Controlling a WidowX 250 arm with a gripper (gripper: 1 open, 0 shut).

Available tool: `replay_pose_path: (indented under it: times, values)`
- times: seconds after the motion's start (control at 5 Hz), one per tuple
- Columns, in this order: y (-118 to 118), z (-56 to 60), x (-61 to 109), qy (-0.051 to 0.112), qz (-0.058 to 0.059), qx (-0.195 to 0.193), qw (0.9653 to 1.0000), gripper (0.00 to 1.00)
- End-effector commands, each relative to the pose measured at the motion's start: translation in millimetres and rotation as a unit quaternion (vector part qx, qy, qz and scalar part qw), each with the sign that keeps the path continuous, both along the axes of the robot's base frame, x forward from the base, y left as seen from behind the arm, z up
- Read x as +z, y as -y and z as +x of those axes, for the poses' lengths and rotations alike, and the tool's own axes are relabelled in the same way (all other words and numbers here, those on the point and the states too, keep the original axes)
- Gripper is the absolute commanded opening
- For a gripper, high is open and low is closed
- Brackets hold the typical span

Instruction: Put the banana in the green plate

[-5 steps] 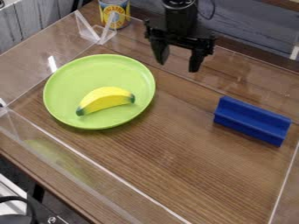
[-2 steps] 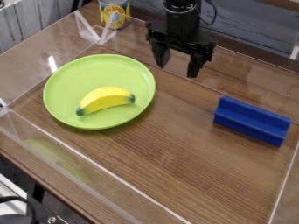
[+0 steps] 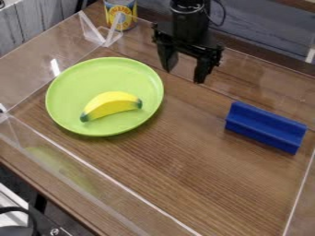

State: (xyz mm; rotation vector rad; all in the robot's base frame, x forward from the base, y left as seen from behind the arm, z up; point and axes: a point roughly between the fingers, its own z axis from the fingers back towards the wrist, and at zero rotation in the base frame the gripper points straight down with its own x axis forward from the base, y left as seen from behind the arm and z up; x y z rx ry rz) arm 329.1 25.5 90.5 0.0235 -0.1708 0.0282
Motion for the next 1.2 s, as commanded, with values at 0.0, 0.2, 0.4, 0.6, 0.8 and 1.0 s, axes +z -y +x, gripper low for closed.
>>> replay_pose_path:
  times: [0.0, 0.2, 0.4, 0.6, 0.8, 1.0]
  values:
    - [-0.6, 7.6, 18.8, 0.021, 0.002, 0.023, 0.9995, 1.0]
    - [3.8, 8.7, 22.0, 0.016, 0.002, 0.046, 0.9988, 1.0]
    - [-6.0, 0.3, 22.6, 0.015, 0.0, 0.053, 0.9985, 1.0]
    - [-16.1, -7.2, 23.3, 0.016, -0.002, 0.063, 0.9979, 1.0]
    - [-17.5, -9.8, 26.4, 0.019, -0.01, 0.053, 0.9983, 0.0]
    - [-15.9, -13.4, 31.0, 0.019, -0.017, 0.043, 0.9988, 1.0]
